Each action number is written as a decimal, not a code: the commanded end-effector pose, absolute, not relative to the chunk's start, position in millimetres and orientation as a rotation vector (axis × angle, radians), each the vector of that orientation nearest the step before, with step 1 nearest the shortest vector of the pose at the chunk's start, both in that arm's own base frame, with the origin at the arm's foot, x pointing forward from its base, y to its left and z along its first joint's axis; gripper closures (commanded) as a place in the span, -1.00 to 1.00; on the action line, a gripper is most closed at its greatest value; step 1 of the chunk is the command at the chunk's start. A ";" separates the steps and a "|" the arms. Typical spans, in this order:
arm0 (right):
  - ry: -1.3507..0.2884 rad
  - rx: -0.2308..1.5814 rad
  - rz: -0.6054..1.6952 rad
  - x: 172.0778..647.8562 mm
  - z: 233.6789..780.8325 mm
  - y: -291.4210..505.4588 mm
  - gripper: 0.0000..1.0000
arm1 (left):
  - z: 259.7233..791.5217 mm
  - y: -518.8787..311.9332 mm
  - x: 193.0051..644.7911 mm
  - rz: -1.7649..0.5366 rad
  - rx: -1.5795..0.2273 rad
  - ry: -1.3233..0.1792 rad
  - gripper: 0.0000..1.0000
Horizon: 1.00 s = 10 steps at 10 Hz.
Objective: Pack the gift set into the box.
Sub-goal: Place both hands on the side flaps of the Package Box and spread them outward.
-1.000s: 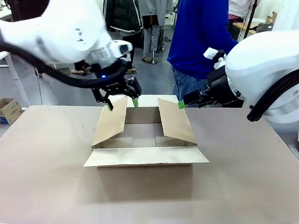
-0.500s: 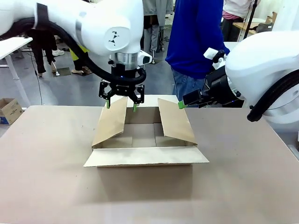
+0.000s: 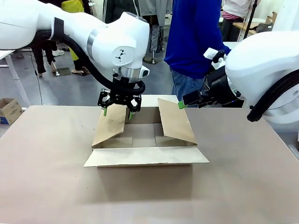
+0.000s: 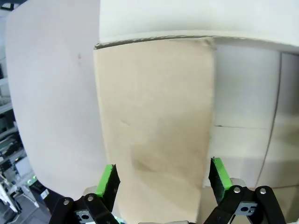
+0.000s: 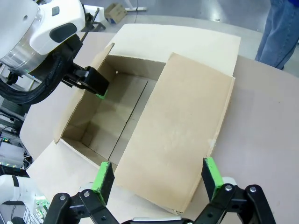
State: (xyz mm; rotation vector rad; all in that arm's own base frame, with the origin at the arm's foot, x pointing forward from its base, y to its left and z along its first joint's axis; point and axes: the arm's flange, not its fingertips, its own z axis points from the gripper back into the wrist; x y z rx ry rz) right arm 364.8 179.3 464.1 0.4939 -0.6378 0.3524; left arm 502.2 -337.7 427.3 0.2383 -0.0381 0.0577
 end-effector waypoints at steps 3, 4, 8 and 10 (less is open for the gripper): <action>-0.634 0.491 0.370 366.5 467.5 175.7 -1.00 | 442.1 -303.6 487.0 0.084 0.240 -0.079 -1.00; -0.634 0.491 0.370 366.5 467.5 175.7 -1.00 | 449.1 -294.0 482.7 0.101 0.240 -0.108 -1.00; -0.634 0.491 0.370 366.5 467.5 175.7 -1.00 | 467.3 -244.2 477.5 0.133 0.146 -0.132 -1.00; -0.634 0.491 0.370 366.5 467.5 175.7 -1.00 | 473.3 -206.7 471.8 0.096 0.002 -0.101 -1.00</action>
